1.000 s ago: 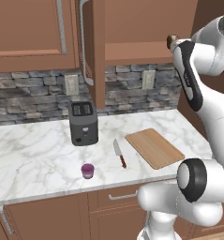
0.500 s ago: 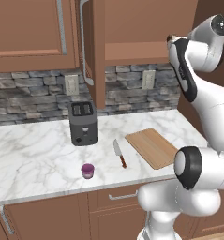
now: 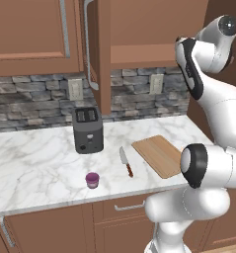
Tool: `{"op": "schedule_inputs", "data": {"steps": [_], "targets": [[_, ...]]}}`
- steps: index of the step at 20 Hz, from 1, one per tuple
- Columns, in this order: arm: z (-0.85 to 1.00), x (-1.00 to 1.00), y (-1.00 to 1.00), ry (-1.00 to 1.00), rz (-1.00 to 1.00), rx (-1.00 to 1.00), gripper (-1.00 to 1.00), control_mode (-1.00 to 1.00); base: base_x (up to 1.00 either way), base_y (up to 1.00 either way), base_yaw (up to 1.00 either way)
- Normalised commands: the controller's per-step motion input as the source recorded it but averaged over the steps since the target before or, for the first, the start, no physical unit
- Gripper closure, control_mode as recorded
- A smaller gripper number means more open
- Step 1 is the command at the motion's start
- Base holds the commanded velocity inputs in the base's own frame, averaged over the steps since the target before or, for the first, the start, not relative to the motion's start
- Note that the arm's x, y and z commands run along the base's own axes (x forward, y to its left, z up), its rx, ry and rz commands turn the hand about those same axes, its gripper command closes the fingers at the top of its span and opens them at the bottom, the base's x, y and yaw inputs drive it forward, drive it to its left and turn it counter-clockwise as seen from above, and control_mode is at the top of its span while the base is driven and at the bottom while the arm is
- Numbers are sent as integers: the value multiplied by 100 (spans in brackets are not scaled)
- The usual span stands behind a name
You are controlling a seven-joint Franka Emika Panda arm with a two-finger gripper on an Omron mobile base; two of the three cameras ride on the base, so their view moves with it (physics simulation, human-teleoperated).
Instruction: Pick the bread, place it on the cutting board, pick the jam, place it on the counter, and close the cabinet.
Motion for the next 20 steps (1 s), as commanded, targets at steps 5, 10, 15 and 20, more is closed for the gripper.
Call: {"op": "schedule_inputs", "data": {"steps": [5,10,15,20], "targets": [[0,18,-14,0,0,0,-100,-100,0,0,0],[-16,7,-1,0,0,0,-100,-100,0,0,0],[-18,10,0,0,0,0,-100,-100,0,0,0],[-7,15,0,0,0,0,-100,-100,0,0,0]]}}
